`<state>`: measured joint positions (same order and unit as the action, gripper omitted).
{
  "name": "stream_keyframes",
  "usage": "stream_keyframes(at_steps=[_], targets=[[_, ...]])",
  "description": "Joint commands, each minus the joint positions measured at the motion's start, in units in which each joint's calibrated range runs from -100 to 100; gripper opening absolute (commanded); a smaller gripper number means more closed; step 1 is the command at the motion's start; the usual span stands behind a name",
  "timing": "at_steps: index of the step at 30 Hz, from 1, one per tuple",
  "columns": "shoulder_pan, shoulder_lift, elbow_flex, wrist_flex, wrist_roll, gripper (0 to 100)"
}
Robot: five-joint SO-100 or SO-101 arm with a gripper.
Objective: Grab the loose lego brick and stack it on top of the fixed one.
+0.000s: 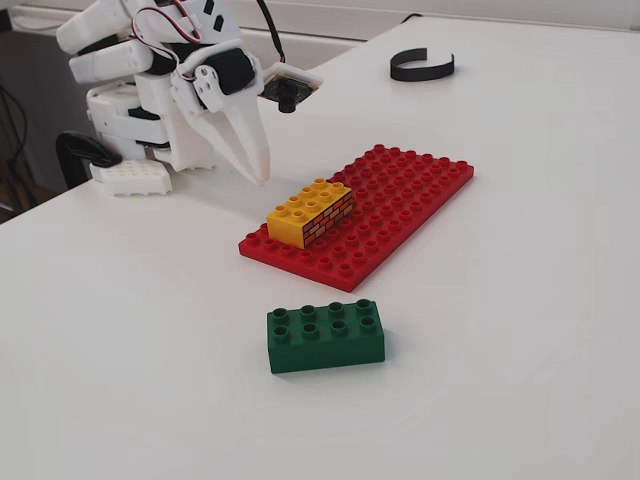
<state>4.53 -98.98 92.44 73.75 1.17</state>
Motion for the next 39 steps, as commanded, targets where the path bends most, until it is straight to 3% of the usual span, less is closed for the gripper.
stream_keyframes(at_steps=[1,5,11,22,33,39], targets=[[3.3,-0.3,-7.5,-1.6,0.3,0],[5.3,5.8,-19.9,-1.0,1.5,0],[7.9,34.7,-40.3,-1.1,0.6,1],[14.8,80.9,-75.2,-1.9,-7.3,1],[14.4,107.1,-98.3,-1.1,-16.3,1],[15.0,119.9,-110.8,-1.0,-16.7,1]])
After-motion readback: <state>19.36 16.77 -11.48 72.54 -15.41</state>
